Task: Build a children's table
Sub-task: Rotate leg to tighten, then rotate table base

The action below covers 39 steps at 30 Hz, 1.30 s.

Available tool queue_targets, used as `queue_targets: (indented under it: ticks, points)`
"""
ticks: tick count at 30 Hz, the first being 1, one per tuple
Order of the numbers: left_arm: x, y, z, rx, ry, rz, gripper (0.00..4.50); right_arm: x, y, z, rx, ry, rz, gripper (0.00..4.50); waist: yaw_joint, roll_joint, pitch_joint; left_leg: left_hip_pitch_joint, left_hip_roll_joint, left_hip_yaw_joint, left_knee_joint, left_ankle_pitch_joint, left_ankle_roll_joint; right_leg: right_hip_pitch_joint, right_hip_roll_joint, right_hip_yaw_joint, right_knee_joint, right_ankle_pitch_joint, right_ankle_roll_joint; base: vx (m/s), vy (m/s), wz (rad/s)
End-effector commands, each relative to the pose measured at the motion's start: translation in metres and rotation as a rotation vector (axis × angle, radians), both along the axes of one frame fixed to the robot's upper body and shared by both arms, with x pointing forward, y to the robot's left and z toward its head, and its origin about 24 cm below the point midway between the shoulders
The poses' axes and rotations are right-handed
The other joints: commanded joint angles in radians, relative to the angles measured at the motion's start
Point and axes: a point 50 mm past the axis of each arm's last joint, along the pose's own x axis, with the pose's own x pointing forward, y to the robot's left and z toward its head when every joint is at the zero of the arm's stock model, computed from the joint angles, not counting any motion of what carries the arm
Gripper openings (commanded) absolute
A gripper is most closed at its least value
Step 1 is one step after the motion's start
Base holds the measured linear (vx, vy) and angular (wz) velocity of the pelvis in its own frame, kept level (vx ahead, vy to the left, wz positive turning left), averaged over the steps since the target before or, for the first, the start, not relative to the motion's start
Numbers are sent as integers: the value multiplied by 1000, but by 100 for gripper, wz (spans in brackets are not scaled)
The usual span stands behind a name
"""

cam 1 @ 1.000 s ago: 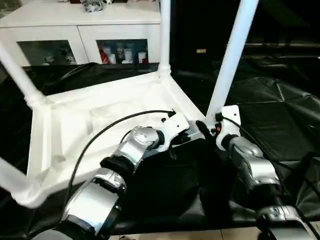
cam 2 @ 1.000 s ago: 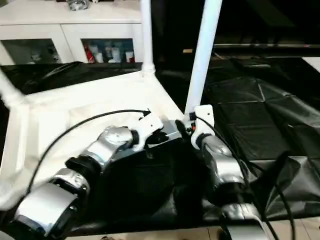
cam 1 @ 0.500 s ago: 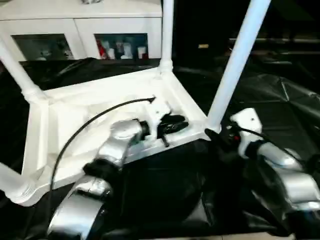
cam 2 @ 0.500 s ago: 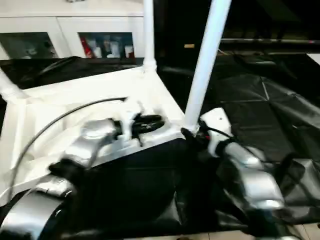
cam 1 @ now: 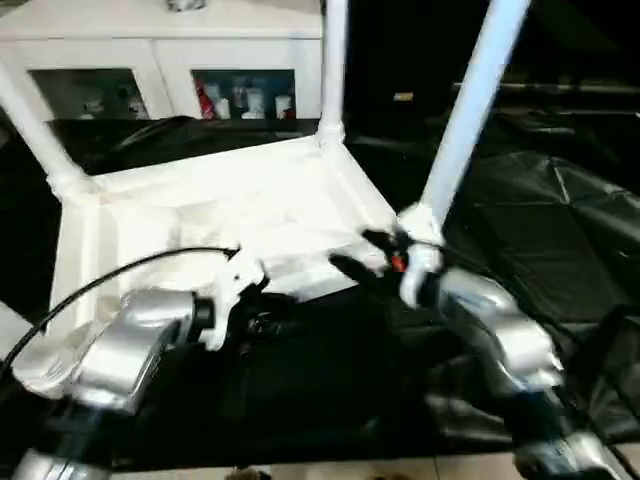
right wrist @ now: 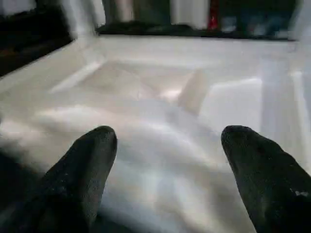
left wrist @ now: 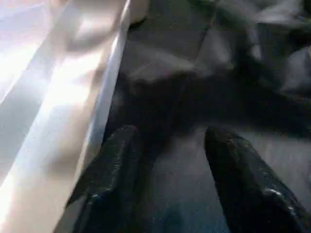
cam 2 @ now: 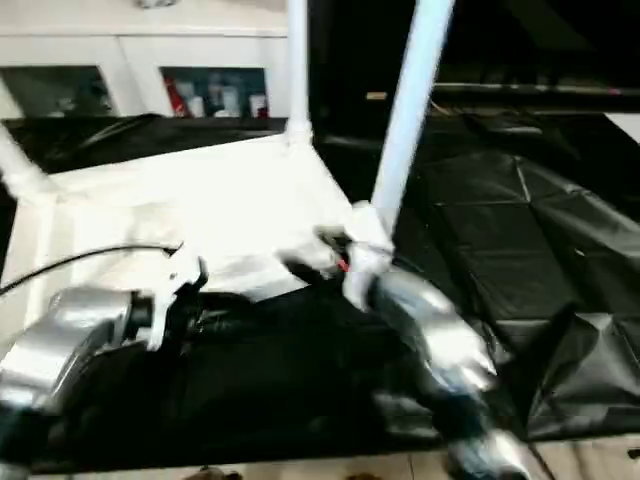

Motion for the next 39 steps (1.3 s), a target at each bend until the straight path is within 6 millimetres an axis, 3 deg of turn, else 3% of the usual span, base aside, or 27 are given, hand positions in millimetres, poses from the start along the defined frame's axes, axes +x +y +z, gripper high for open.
queue_targets:
  ticks: [1, 3, 4, 5, 7, 8, 10, 14, 16, 20, 21, 23, 26, 29, 30, 32, 33, 34, 35, 36, 37, 38, 39]
  points:
    - [-5, 6, 2, 36, -2, 45, 291, 11, -1, -1, 23, 10, -73, 381, -2, -2, -57, 27, 59, -34, -92, -318, -51, 25, -47, 48, -70, -324, -186, 0, 0, 0]
    - [-13, 15, -1, 65, 13, 97, 309, 25, 6, -2, 71, 37, -133, 381, 0, 5, -60, 31, 58, -33, -90, -288, -50, 24, -45, 48, -62, -259, -206, 0, 0, 0]
    - [-15, 17, -1, 71, 15, 117, 309, 29, 7, -3, 80, 44, -157, 381, -2, -13, -61, 31, 59, -29, -88, -278, -45, 24, -44, 48, -62, -244, -210, 0, 0, 0]
    - [-16, 19, -2, 75, 15, 130, 317, 31, 8, -4, 84, 48, -172, 381, 2, -6, -62, 27, 57, -32, -88, -247, -38, 29, -45, 48, -55, -218, -220, 0, 0, 0]
    - [-17, 21, -3, 91, 12, 148, 329, 34, 8, -6, 98, 62, -199, 381, 5, -3, -63, 31, 57, -28, -84, -214, -35, 28, -39, 47, -50, -158, -227, 0, 0, 0]
    - [-18, 22, -4, 101, 9, 155, 335, 36, 7, -7, 102, 69, -217, 381, 7, -12, -64, 28, 55, -27, -83, -193, -27, 32, -38, 47, -46, -135, -225, 0, 0, 0]
    - [-20, 28, -8, 145, -10, 188, 359, 43, -1, -10, 107, 80, -320, 381, 8, -14, -65, 28, 55, -26, -82, -175, -23, 34, -40, 46, -44, -121, -226, 0, 0, 0]
    - [-18, 32, -9, 172, -50, 246, 393, 56, -31, -11, 177, 103, -586, 381, 8, -10, -63, 36, 54, -24, -81, -227, -40, 28, -39, 49, -49, -165, -219, 0, 0, 0]
    - [-18, 32, -8, 174, -55, 247, 406, 59, -40, -11, 201, 105, -651, 381, 13, -13, -60, 42, 53, -22, -79, -265, -49, 22, -36, 50, -55, -196, -208, 0, 0, 0]
    - [-16, 34, -8, 188, -72, 249, 435, 62, -70, -10, 242, 88, -808, 381, 27, -6, -61, 44, 52, -24, -80, -292, -67, 19, -30, 50, -54, -220, -181, 0, 0, 0]
    - [-14, 35, -8, 204, -84, 247, 443, 61, -88, -9, 239, 72, -884, 381, 31, -4, -60, 50, 51, -20, -78, -309, -72, 13, -27, 51, -57, -220, -180, 0, 0, 0]
    - [-13, 36, -9, 210, -89, 246, 449, 61, -96, -10, 234, 68, -914, 381, 34, -7, -62, 49, 50, -20, -77, -310, -73, 15, -26, 52, -55, -214, -180, 0, 0, 0]
    - [-13, 36, -9, 210, -91, 247, 449, 59, -112, -10, 218, 55, -958, 381, 33, -1, -64, 35, 47, -25, -76, -289, -67, 27, -26, 53, -48, -194, -173, 0, 0, 0]
    - [-14, 36, -10, 207, -91, 246, 449, 56, -126, -10, 182, 31, -964, 381, 31, -6, -67, 31, 45, -25, -72, -273, -55, 31, -26, 52, -46, -176, -180, 0, 0, 0]
    - [-18, 41, -10, 192, -86, 240, 449, 55, -133, -11, 149, 22, -930, 381, 31, -3, -67, 28, 44, -25, -70, -259, -47, 32, -26, 51, -45, -162, -186, 0, 0, 0]
    - [-23, 47, -9, 167, -79, 232, 449, 54, -133, -12, 114, 15, -873, 381, 28, -6, -66, 23, 42, -25, -67, -258, -34, 35, -26, 51, -46, -163, -199, 0, 0, 0]
    - [-27, 51, -9, 155, -64, 224, 449, 55, -130, -12, 95, 10, -819, 381, 26, -8, -67, 21, 42, -25, -66, -250, -26, 38, -27, 51, -45, -160, -205, 0, 0, 0]
    - [-31, 54, -9, 143, -49, 219, 449, 54, -126, -13, 75, 6, -766, 381, 27, -2, -68, 21, 43, -27, -65, -247, -20, 38, -29, 50, -44, -160, -213, 0, 0, 0]
    - [-36, 61, -9, 123, -24, 223, 449, 54, -120, -14, 41, -3, -682, 381, 21, -3, -65, 15, 41, -26, -65, -252, -15, 39, -27, 50, -46, -166, -222, 0, 0, 0]
    - [-46, 77, -8, 96, 17, 257, 449, 50, -102, -18, -27, -28, -489, 381, 15, 1, -63, 13, 43, -28, -67, -267, -10, 40, -27, 50, -46, -179, -231, 0, 0, 0]
    - [-49, 84, -8, 101, 27, 272, 449, 48, -97, -19, -38, -34, -439, 381, 5, 2, -60, 12, 45, -32, -71, -287, -6, 41, -26, 49, -50, -201, -232, 0, 0, 0]
    - [-49, 84, -8, 101, 27, 272, 449, 48, -97, -19, -38, -34, -439, 381, 5, 2, -60, 12, 45, -32, -71, -287, -6, 41, -26, 49, -50, -201, -232, 0, 0, 0]
    - [-54, 96, -7, 108, 42, 313, 449, 44, -88, -23, -60, -45, -362, 381, 3, 6, -59, 22, 48, -34, -71, -306, -9, 35, -25, 52, -52, -219, -243, 0, 0, 0]
